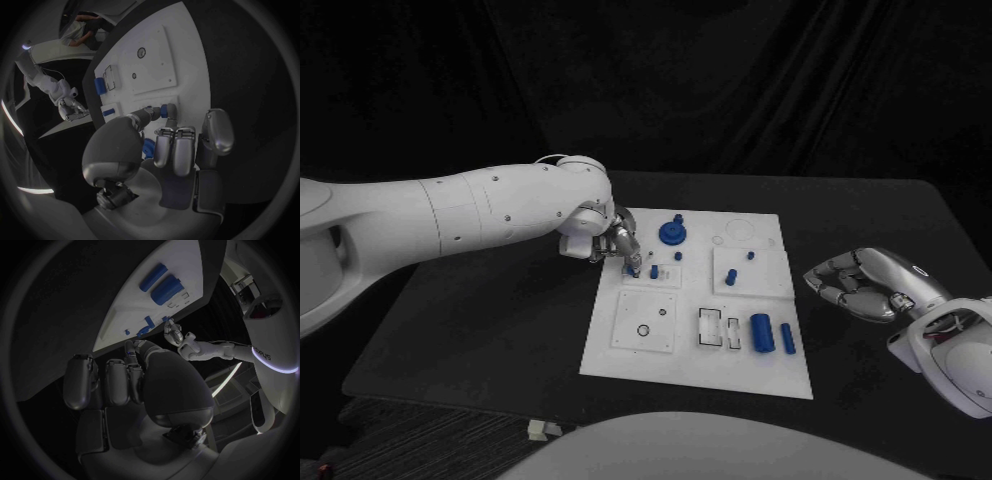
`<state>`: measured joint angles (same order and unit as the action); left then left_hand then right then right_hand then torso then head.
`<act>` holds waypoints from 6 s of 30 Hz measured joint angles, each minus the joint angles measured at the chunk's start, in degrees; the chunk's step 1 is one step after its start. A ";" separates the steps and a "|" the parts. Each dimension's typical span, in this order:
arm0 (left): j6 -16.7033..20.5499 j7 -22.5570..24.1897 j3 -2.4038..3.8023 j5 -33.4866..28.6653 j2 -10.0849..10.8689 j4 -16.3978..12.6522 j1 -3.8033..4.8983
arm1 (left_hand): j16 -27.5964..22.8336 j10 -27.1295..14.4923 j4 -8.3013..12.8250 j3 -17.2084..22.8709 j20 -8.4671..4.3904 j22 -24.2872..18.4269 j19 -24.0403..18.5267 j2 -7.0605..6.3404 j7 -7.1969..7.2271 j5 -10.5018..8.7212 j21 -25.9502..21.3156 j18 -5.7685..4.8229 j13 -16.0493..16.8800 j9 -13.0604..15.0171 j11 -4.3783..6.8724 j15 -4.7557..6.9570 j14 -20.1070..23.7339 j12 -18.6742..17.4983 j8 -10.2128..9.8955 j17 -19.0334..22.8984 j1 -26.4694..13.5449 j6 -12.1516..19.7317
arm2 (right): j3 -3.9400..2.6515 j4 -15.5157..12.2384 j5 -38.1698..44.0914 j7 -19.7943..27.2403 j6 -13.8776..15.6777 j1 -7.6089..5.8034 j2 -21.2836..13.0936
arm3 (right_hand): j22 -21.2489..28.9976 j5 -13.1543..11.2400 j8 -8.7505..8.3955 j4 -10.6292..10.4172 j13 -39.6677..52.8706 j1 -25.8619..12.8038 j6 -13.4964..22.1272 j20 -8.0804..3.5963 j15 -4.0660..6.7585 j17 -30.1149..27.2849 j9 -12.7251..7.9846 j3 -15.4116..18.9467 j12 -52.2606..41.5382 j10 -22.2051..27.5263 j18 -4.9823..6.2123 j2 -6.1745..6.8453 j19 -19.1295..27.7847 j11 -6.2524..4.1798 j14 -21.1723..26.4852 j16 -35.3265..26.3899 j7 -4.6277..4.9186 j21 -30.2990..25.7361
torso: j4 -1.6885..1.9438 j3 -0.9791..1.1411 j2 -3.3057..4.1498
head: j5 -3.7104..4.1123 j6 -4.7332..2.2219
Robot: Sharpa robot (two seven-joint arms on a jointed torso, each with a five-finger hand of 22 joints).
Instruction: Assemble the parts on the task board
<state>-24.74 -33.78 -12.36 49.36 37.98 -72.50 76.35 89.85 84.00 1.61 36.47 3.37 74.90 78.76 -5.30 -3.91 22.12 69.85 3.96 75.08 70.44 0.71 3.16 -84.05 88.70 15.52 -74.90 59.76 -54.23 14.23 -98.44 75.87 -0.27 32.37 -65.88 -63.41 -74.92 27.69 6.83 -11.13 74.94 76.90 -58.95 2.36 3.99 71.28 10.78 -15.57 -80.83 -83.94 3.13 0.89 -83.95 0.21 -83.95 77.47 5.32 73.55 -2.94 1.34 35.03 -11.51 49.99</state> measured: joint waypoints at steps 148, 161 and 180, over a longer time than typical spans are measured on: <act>7.97 0.17 0.24 4.78 1.00 -2.99 -1.34 | 0.00 0.12 2.58 0.21 0.41 0.00 -0.41 2.71 -0.27 -1.77 0.15 0.00 0.00 -0.35 -0.51 -0.41 0.00 -0.23 -1.50 0.00 -1.95 -0.11 | 0.00 0.50 0.00 -0.14 -0.57 0.66 0.22 | -0.02 0.00 -0.19 0.16 0.13 -0.01 0.00 0.00 -0.15 -0.39 0.05 0.16 0.50 0.21 0.00 0.01 0.00 0.21 -0.15 -0.26 0.00 -0.66 | 0.02 0.02 -0.06 | -0.03 0.00; 8.12 -0.13 0.28 4.87 1.56 -4.23 -1.47 | 0.00 0.12 2.58 0.21 0.41 0.00 -0.41 2.86 -0.28 -1.99 0.15 0.00 0.00 -0.43 -0.51 -0.41 0.00 -0.23 -1.56 0.00 -1.79 -0.10 | 0.00 0.57 0.00 -0.19 -0.60 0.67 0.26 | -0.01 0.00 -0.19 0.16 0.13 -0.01 0.00 0.00 -0.16 -0.39 0.04 0.16 0.50 0.21 0.00 0.01 0.00 0.21 -0.15 -0.26 0.00 -0.66 | 0.03 0.04 -0.07 | -0.01 0.00; 8.83 -0.56 0.38 5.06 1.81 -4.64 -1.61 | 0.00 -0.06 -0.70 -7.06 0.80 0.00 -0.81 5.05 -0.41 -11.36 -1.43 0.00 0.00 -3.83 -0.82 -0.76 0.09 -0.87 -5.76 0.00 -2.48 0.03 | 0.00 0.69 0.00 -0.23 -0.62 0.75 0.26 | 0.00 0.00 -0.19 0.16 0.14 -0.01 0.00 0.00 -0.16 -0.39 0.03 0.16 0.49 0.21 0.00 0.01 0.00 0.21 -0.15 -0.26 0.00 -0.66 | 0.04 0.04 -0.04 | 0.00 0.00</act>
<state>-15.92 -34.34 -11.98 54.42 39.79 -77.14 74.75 89.85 83.95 0.91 29.41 4.17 74.90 77.95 -0.25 -4.32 10.76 68.42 3.95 75.07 66.61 -0.11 2.40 -83.96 87.82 9.77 -74.90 57.28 -54.20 14.24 -97.75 75.86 -0.49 31.76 -65.13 -63.15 -74.92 27.69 6.64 -10.98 75.08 76.90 -58.95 2.36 3.83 70.90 10.81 -15.41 -80.34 -83.73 3.13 0.90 -83.95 0.42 -84.10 77.21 5.32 72.89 -2.90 1.38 34.99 -11.51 49.99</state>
